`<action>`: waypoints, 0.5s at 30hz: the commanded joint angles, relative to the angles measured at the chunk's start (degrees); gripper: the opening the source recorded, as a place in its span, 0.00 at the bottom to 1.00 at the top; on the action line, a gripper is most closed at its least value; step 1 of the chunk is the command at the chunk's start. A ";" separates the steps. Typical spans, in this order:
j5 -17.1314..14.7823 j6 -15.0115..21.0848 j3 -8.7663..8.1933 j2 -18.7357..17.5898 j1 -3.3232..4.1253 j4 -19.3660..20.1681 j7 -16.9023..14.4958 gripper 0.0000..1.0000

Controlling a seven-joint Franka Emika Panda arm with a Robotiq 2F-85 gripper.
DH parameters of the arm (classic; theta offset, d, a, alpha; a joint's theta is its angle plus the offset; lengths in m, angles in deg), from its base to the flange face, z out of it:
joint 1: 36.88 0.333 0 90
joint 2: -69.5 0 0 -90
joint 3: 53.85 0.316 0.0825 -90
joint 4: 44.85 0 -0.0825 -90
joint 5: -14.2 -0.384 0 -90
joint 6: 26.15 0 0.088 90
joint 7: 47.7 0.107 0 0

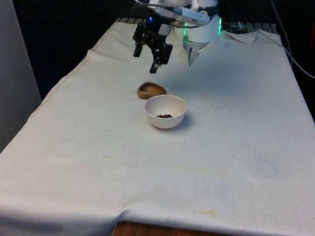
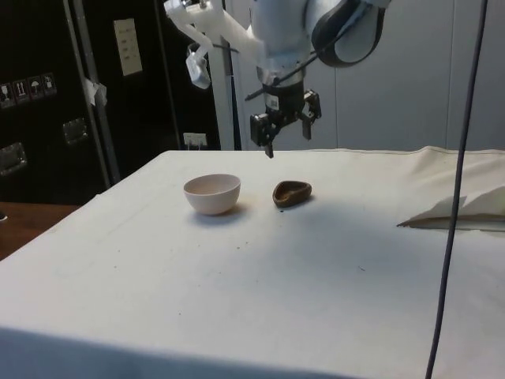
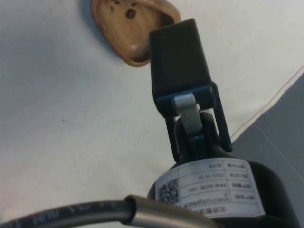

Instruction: Pour the coffee beans from the cup into the bowl.

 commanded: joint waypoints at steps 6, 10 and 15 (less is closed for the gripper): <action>-2.52 -2.92 1.43 3.04 0.23 0.92 -1.32 1.00; -3.09 -3.84 1.83 3.95 0.34 1.09 -1.38 1.00; -4.70 -5.04 2.52 5.50 0.63 1.72 -1.66 1.00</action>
